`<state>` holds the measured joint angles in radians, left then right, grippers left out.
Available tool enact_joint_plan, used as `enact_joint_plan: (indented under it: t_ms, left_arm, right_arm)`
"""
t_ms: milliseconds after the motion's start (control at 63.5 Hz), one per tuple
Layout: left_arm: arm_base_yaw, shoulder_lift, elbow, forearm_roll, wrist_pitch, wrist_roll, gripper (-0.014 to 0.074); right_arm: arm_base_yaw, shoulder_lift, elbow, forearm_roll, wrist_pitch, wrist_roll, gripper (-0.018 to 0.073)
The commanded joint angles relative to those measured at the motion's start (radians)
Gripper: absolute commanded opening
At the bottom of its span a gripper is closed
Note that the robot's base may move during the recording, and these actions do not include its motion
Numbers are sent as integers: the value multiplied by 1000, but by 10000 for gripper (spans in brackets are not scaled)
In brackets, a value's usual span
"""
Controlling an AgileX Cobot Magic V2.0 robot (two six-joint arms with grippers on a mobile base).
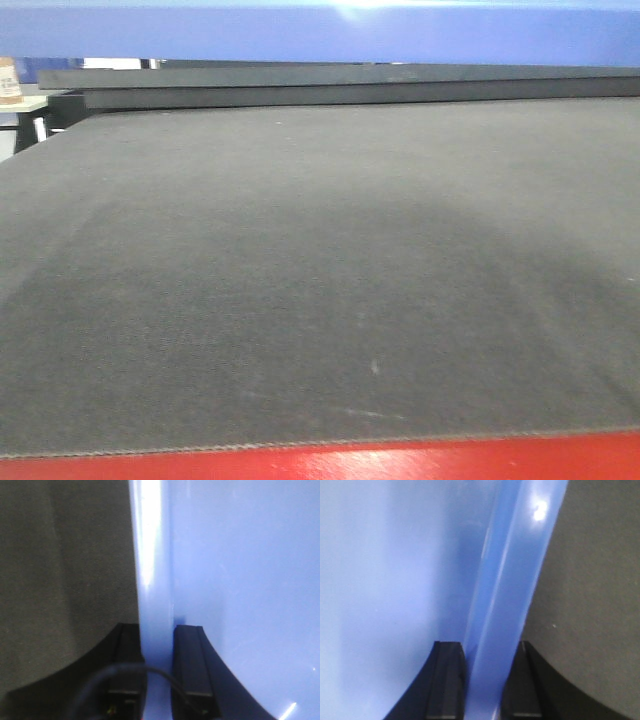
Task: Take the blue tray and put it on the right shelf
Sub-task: 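Hold the tray raised while the base drives to the shelving rack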
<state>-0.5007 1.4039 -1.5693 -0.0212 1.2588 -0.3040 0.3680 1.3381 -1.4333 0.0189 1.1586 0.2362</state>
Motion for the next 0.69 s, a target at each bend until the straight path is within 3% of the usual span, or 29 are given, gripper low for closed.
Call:
enact_joint_plan:
  t_ms: [0,677]
  left_arm:
    - [-10,-35,-27,16,80,17,-48]
    - [-10,-35,-27,10,78,17,-48]
  right_arm:
    - [3,-32,-23,-50,-23,-36,57]
    - [3,-32,-23,-50,-22,-36,57]
